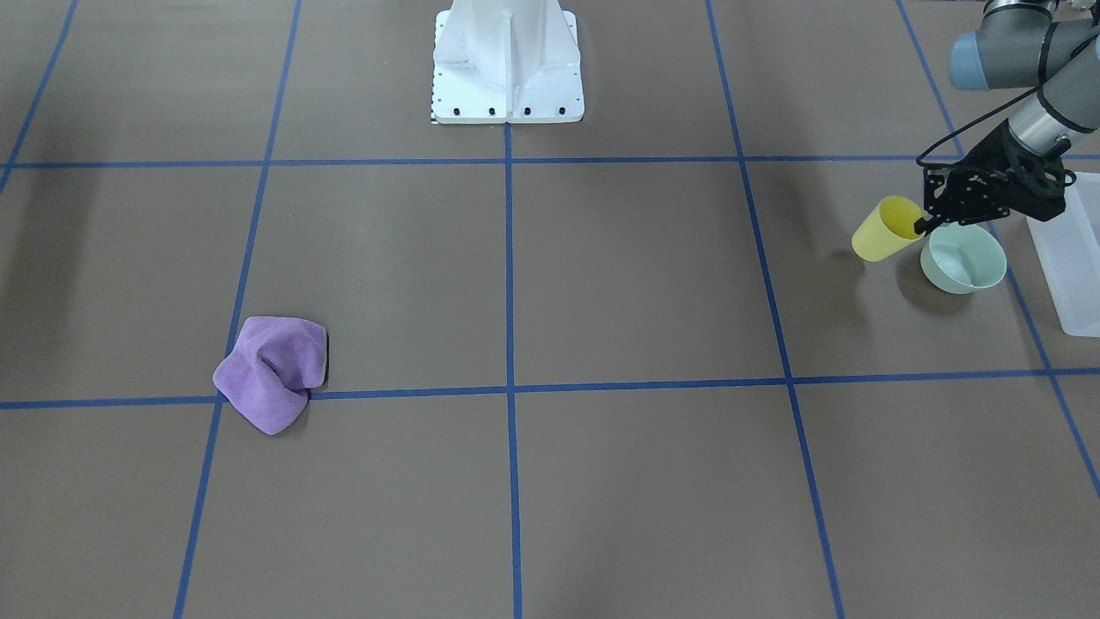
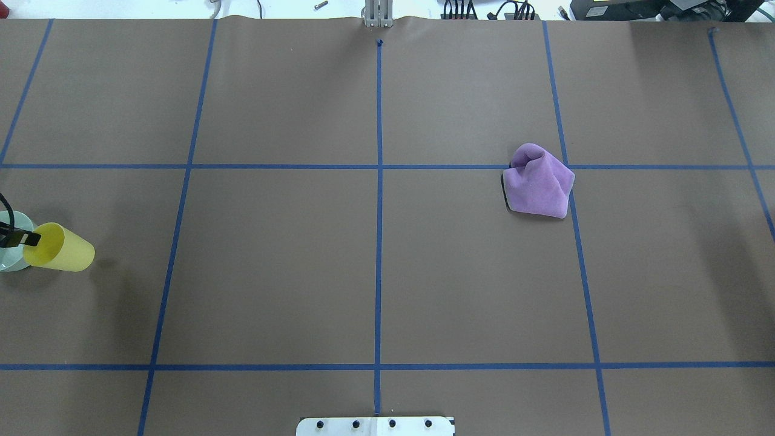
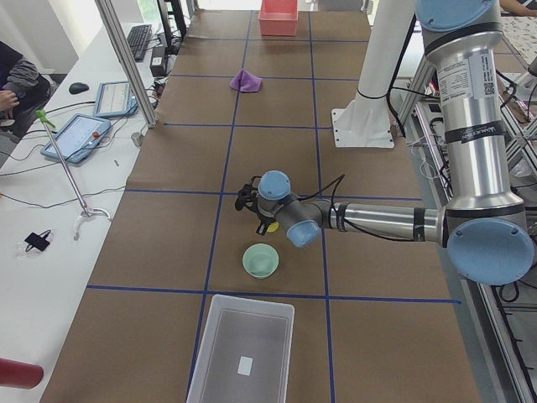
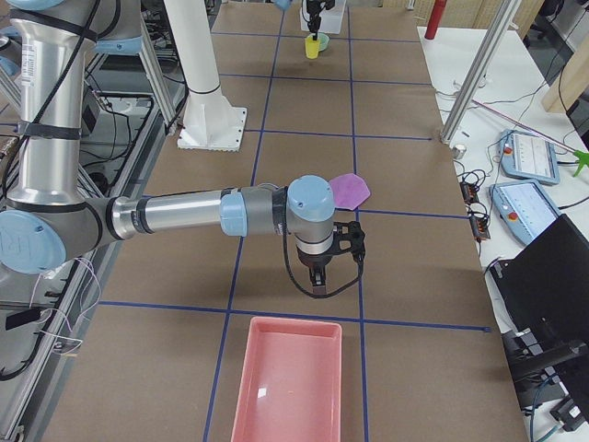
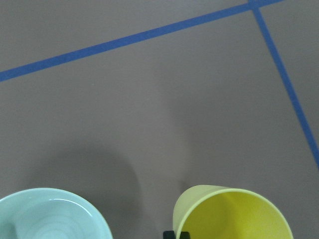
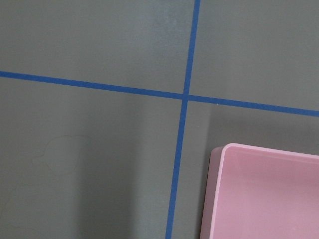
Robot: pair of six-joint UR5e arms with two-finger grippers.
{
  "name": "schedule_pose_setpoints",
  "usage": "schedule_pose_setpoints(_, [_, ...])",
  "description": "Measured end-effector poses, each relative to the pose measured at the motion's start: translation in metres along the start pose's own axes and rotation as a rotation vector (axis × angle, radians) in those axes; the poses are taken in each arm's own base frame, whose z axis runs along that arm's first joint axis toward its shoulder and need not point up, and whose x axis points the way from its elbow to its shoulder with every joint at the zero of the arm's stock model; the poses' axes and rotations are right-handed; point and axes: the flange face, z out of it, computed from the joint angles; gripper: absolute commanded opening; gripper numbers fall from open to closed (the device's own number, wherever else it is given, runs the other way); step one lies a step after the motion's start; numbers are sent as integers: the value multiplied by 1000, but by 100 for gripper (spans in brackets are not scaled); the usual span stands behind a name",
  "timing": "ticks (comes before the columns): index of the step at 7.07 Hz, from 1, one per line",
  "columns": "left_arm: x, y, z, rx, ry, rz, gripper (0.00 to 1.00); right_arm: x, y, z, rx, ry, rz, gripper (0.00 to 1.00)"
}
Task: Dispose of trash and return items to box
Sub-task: 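Lift the yellow cup with the left gripper and carry it over the clear box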
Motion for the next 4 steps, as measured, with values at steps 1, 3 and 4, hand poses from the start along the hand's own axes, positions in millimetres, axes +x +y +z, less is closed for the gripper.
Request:
schedule_pose_setpoints(1, [-9,-1,-18,19,14,-17,0,0,0,0,0,0,0,100])
schedule_pose_setpoints(3, [-49,5,-55,34,-35,-1,0,0,1,0,-2,0,2,100])
schedule_pose_setpoints(4, [-79,7,-82,24,-72,28,0,1,1,1,-2,0,3,100])
